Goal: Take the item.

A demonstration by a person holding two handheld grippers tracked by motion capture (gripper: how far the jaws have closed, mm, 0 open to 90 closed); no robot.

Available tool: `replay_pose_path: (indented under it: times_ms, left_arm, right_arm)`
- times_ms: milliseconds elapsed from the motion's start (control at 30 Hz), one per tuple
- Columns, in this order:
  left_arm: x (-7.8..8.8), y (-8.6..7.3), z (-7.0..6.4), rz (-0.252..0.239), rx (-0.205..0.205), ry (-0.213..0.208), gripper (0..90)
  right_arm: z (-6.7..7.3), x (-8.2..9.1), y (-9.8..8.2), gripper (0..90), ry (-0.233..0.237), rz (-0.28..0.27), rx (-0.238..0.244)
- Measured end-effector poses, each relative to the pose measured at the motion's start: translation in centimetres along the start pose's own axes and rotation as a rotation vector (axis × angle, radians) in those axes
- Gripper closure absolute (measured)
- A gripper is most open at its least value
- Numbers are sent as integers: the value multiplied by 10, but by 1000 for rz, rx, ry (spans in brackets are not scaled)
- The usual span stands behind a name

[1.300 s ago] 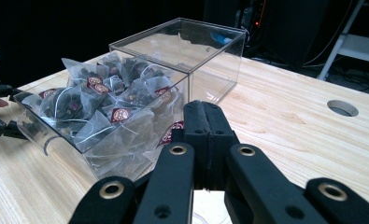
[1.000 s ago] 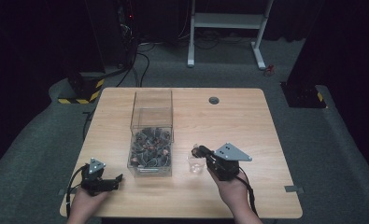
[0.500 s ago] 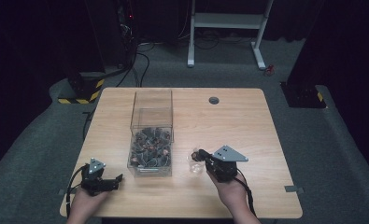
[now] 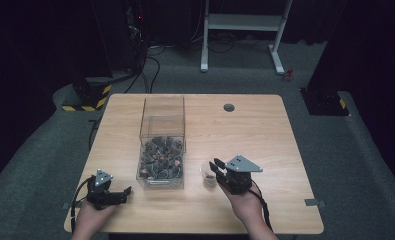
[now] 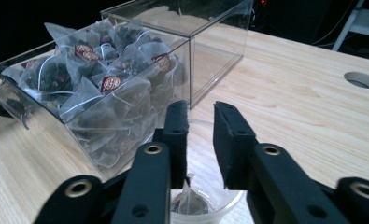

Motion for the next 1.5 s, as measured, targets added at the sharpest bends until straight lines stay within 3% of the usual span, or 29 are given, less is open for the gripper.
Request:
replay_pose_path:
  times_ms: [367, 667, 800, 833, 967, 1033, 1300, 1500]
  left_arm:
    - [0, 0, 0, 0, 0, 0, 22]
    - [0, 0, 0, 0, -3, 1, 22]
    - [0, 0, 0, 0, 0, 0, 22]
    - [0, 0, 0, 0, -1, 0, 22]
    - [0, 0, 0, 0, -2, 1, 22]
    - [0, 0, 0, 1, -3, 1, 22]
    - [0, 0, 0, 0, 0, 0, 22]
    - [0, 0, 0, 0, 0, 0, 22]
  right_arm:
    - [-19, 8, -3, 621, -45, -2, -33]
    - [-50, 15, -18, 516, -122, 17, -68]
    - [-66, 20, -29, 502, -165, 35, -79]
    - [-76, 22, -39, 489, -189, 52, -87]
    - [-88, 24, -51, 470, -216, 79, -106]
    - [-102, 29, -67, 449, -250, 111, -124]
    - [-127, 39, -100, 387, -323, 183, -144]
    - [-136, 42, -121, 357, -357, 233, -164]
Point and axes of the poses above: each handheld gripper's, and its own axes: x roughly backward along the jaws, y roughly out of its top, z roughly to its left, the point moved 9 cm from there along -x, roughly forward along the jaws, and after that the axes turned 1 degree about -x, right-handed, at the moved point
